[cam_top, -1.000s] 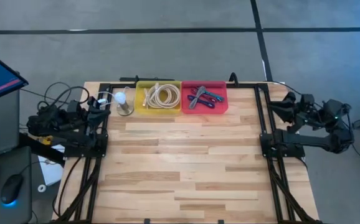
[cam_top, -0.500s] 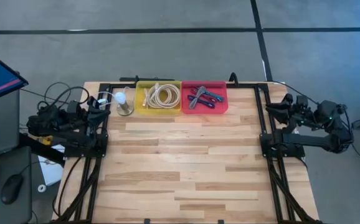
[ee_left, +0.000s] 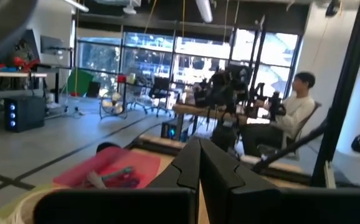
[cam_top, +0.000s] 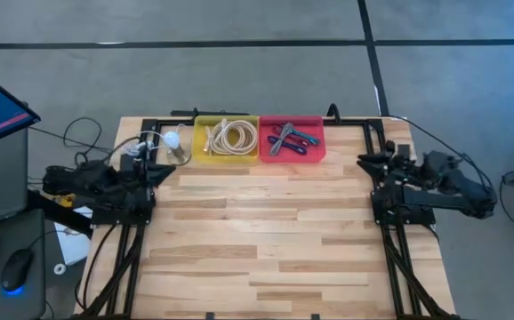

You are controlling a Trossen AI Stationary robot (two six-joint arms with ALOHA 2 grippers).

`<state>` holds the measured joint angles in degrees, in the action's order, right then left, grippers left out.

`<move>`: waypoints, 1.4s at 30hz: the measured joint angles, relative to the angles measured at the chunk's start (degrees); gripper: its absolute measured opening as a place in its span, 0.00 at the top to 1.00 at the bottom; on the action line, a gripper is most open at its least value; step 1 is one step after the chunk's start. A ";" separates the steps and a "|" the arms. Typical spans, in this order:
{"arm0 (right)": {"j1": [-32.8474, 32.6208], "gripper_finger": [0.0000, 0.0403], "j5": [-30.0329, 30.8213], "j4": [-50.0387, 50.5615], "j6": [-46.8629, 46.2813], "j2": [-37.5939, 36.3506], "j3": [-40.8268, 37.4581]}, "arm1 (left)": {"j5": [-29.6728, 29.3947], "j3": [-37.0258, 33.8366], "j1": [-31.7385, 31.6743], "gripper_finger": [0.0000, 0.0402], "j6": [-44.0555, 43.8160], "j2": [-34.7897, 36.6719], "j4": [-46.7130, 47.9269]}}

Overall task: Pick & Place USB Port
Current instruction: Return to Home Position

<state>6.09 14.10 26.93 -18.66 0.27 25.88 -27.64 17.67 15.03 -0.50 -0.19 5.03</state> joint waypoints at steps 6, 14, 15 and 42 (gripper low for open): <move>0.00 0.74 0.99 -8.79 -0.22 -0.02 -8.65 | -0.01 -4.76 0.00 0.99 0.06 0.02 -1.93; 0.00 0.74 1.02 -18.18 -0.24 -0.04 -17.33 | -1.51 -10.86 0.02 0.99 0.03 0.07 -3.83; 0.02 0.74 1.02 -18.66 -0.24 -0.04 -17.84 | -1.73 -11.70 0.02 0.99 0.04 0.07 -4.13; 0.00 0.74 1.00 -22.92 -5.24 0.68 -23.09 | -6.66 -16.83 -0.09 0.99 -1.65 -3.65 -8.05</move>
